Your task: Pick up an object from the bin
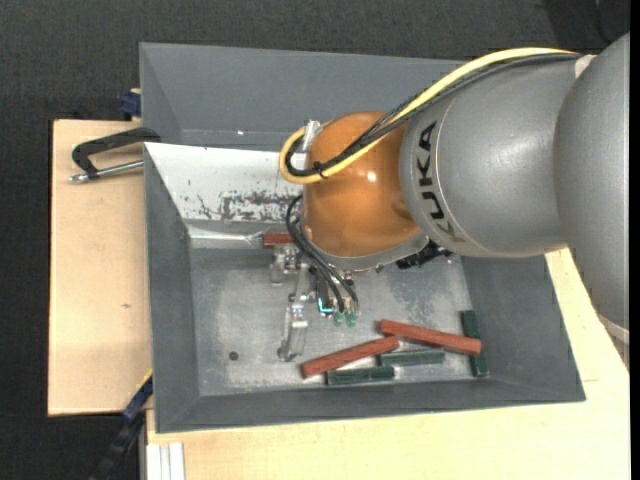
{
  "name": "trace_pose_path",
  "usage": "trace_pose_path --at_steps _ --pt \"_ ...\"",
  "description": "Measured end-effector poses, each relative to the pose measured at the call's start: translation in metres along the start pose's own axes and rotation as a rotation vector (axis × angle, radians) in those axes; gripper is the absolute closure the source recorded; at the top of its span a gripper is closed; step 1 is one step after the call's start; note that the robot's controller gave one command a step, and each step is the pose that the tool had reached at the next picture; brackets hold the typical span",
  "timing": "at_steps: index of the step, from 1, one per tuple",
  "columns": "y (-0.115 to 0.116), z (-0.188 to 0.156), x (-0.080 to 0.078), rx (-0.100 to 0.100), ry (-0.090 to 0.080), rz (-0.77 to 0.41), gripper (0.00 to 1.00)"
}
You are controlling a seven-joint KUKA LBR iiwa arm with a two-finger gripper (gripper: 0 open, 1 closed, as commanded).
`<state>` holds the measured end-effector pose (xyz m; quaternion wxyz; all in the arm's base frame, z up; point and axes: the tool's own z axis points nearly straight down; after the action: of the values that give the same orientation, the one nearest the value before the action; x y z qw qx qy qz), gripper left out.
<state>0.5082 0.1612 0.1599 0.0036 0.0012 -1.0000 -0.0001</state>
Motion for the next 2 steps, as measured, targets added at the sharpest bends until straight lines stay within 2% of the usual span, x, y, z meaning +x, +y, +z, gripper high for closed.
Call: trace_pose_path --at_steps 1,2 --pt "-0.001 -0.003 -0.001 -0.001 -0.006 0.002 0.0" --pt "-0.03 0.039 -0.005 -0.003 -0.015 -0.208 0.0"
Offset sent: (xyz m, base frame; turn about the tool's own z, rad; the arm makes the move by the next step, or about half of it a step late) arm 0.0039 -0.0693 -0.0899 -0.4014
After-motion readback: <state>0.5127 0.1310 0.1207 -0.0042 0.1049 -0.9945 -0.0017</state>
